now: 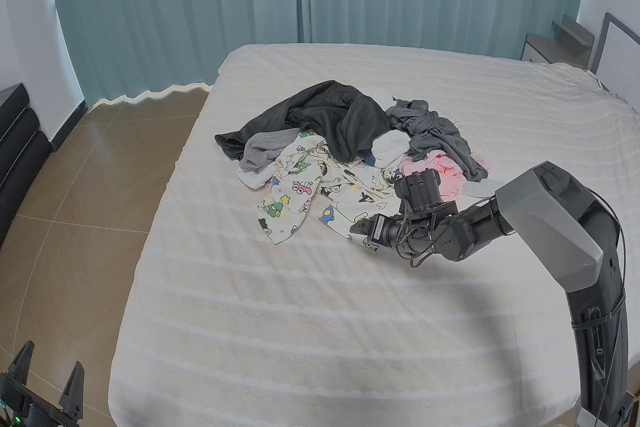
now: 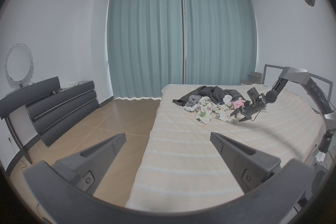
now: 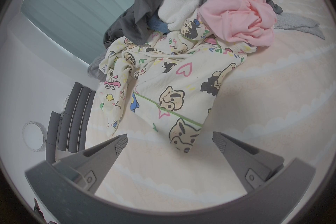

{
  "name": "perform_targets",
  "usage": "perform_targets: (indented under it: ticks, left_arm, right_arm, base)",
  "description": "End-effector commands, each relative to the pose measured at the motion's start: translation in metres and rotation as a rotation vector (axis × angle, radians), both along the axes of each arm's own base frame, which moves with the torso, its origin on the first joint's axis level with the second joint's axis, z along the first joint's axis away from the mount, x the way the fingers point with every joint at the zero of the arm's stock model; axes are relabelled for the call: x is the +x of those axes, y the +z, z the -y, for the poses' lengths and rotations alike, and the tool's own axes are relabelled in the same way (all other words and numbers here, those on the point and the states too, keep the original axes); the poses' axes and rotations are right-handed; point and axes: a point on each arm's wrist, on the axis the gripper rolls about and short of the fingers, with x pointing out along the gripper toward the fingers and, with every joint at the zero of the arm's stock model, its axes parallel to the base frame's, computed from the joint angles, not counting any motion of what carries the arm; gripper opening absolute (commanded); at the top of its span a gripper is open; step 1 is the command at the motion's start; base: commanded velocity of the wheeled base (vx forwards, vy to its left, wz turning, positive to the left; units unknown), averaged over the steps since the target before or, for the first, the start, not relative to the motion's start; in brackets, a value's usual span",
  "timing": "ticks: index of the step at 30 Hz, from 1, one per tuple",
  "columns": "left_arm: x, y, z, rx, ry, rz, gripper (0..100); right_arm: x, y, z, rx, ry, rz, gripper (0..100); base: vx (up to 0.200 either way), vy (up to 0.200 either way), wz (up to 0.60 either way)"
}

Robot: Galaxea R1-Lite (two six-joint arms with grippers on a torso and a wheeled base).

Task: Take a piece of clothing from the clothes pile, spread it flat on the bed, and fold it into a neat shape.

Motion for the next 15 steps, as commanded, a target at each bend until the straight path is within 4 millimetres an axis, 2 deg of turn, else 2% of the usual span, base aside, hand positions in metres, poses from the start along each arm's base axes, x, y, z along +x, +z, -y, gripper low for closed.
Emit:
perform_targets:
  ticks: [1,5,9,15]
  left_arm:
    - [0.001,-0.005,0.000,-0.002,0.001,-0.019,100]
    - [0.001,-0.005,0.000,-0.002,0.001,-0.018,100]
    - [0.001,-0.005,0.000,-0.002,0.001,-0.018,100]
    - [0.001,-0.005,0.000,-0.002,0.001,-0.018,100]
  right_arm:
    - [0.008,-0.008,-0.003,0.003,-0.002,0.004,100]
    - [0.013,-0.004,-0.006,0.008,-0.001,0.019,100]
    - [0.017,-0.015,-0.012,-0.005,0.005,-0.007,100]
    - [0.021,-0.017,-0.014,0.002,0.005,0.003,100]
  base:
    - [0.000,0.000,0.00]
    - [0.000,0.000,0.00]
    - [0.000,0.000,0.00]
    - [0.000,0.000,0.00]
